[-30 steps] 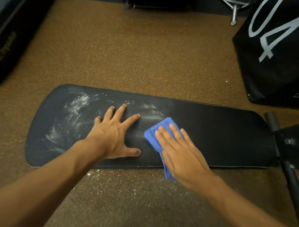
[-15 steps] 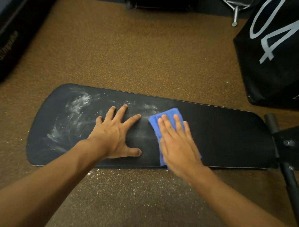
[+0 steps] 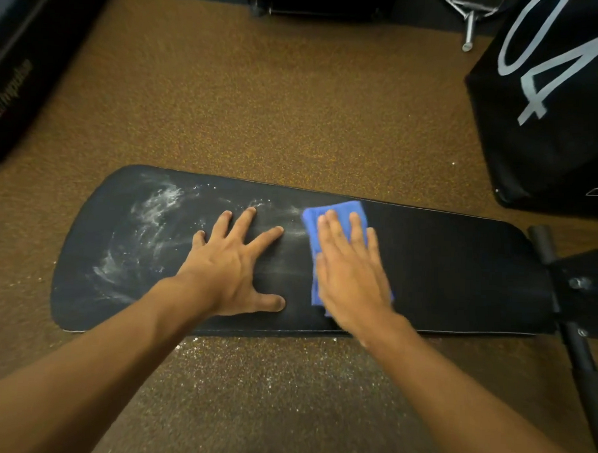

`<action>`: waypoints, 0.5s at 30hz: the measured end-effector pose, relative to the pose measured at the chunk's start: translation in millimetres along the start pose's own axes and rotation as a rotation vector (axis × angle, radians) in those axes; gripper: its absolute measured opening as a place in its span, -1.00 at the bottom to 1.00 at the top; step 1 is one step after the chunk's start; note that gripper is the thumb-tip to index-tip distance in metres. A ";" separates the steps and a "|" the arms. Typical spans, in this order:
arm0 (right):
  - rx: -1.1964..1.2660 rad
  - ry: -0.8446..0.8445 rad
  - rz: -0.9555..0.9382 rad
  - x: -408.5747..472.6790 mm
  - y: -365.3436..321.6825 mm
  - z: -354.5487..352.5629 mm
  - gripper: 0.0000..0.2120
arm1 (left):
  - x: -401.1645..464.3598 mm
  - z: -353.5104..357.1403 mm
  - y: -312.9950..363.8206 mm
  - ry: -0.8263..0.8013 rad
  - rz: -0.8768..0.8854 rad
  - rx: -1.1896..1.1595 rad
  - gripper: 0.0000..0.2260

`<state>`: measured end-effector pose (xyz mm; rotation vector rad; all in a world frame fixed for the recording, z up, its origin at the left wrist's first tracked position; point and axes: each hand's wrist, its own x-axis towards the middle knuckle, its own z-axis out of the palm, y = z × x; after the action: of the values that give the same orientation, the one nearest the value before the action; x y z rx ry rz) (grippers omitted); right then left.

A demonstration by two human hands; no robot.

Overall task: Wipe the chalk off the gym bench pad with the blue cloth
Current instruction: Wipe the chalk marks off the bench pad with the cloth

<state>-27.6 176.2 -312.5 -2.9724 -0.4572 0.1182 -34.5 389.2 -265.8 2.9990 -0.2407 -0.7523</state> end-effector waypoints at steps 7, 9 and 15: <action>-0.065 -0.050 -0.178 -35.0 48.1 -9.5 -0.44 | 0.0 -2.3 1.2 -0.003 0.003 -0.007 0.03; -0.048 -0.031 -0.022 -2.3 48.4 -6.7 -0.38 | 0.6 -0.4 0.5 0.009 0.009 -0.007 0.02; -0.074 0.002 -0.054 -1.6 6.5 0.5 -0.43 | -0.2 1.5 0.3 0.024 0.008 -0.008 0.03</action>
<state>-27.3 169.6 -313.8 -3.0290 -0.5525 0.0949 -35.5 388.9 -267.1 2.9957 -0.2475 -0.7139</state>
